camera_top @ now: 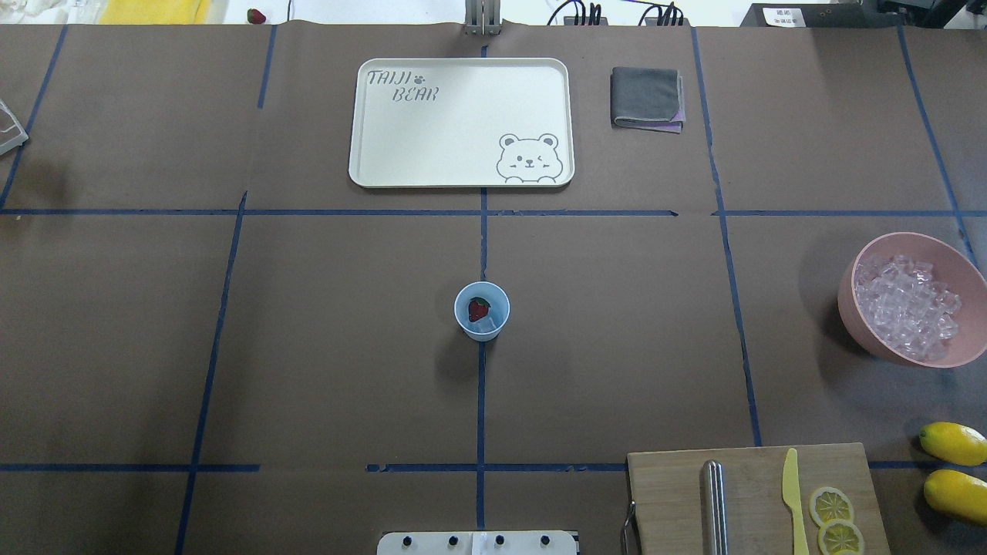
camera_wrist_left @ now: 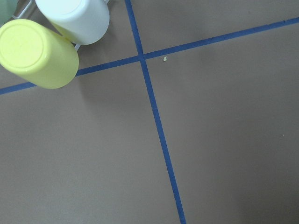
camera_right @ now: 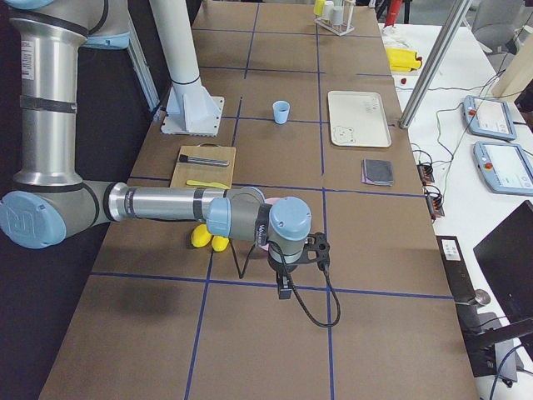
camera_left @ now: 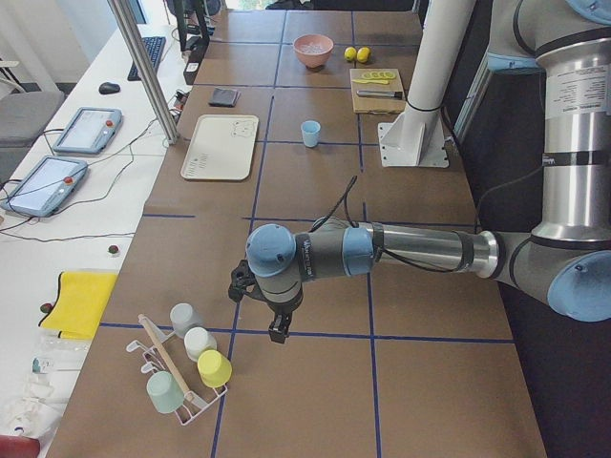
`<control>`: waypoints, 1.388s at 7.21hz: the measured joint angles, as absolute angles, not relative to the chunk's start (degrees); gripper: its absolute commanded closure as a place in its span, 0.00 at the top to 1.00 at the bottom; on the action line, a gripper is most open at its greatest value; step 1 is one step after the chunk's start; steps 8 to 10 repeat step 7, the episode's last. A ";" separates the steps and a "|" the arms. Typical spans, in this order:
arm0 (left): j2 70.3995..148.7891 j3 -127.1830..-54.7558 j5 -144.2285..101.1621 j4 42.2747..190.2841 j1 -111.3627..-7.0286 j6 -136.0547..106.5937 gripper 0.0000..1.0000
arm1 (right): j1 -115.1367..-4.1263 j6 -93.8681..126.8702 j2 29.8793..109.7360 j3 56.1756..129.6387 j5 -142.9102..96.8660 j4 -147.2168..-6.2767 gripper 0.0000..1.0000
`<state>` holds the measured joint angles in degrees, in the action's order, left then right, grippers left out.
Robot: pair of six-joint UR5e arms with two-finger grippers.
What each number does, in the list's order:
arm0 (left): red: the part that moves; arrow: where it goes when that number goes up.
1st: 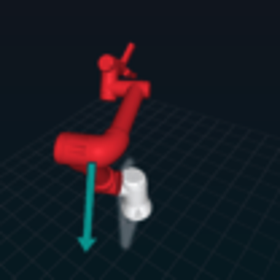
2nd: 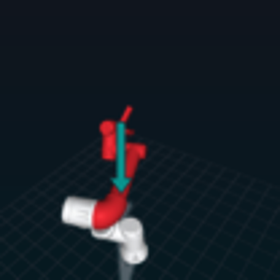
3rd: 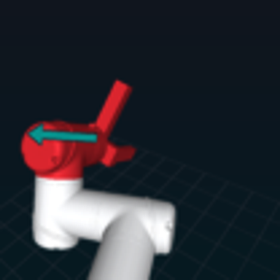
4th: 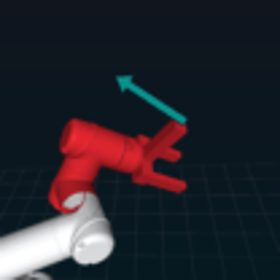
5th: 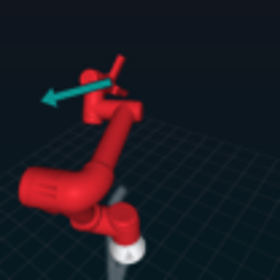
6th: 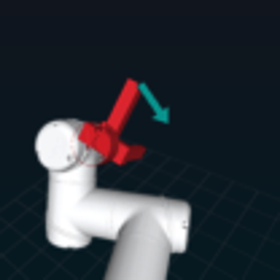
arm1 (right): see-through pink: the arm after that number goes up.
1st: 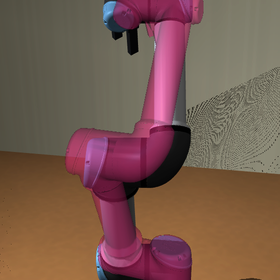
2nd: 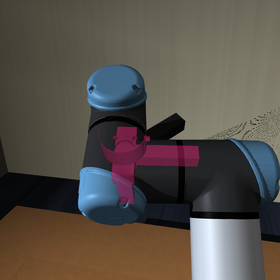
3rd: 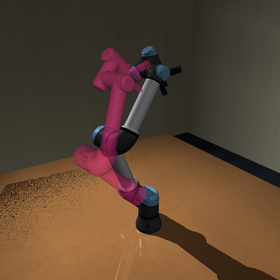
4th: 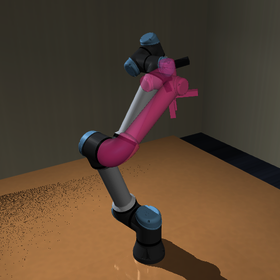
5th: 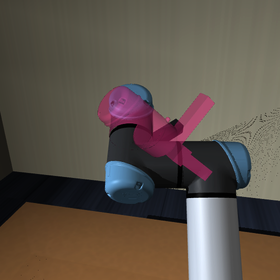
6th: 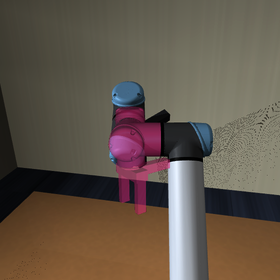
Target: Put ice and strawberries in cup
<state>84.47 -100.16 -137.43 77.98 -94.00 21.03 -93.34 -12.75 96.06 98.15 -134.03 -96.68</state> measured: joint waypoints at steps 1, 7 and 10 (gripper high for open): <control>84.29 -99.77 -137.48 78.50 -94.03 20.88 1.00 | -93.34 -12.75 96.06 98.23 -134.05 -96.68 1.00; 84.34 -99.99 -132.69 78.84 -93.96 20.98 1.00 | -93.34 -12.63 96.10 98.99 -134.18 -96.68 1.00; 84.34 -99.99 -132.69 78.84 -93.96 20.98 1.00 | -93.34 -12.63 96.10 98.99 -134.18 -96.68 1.00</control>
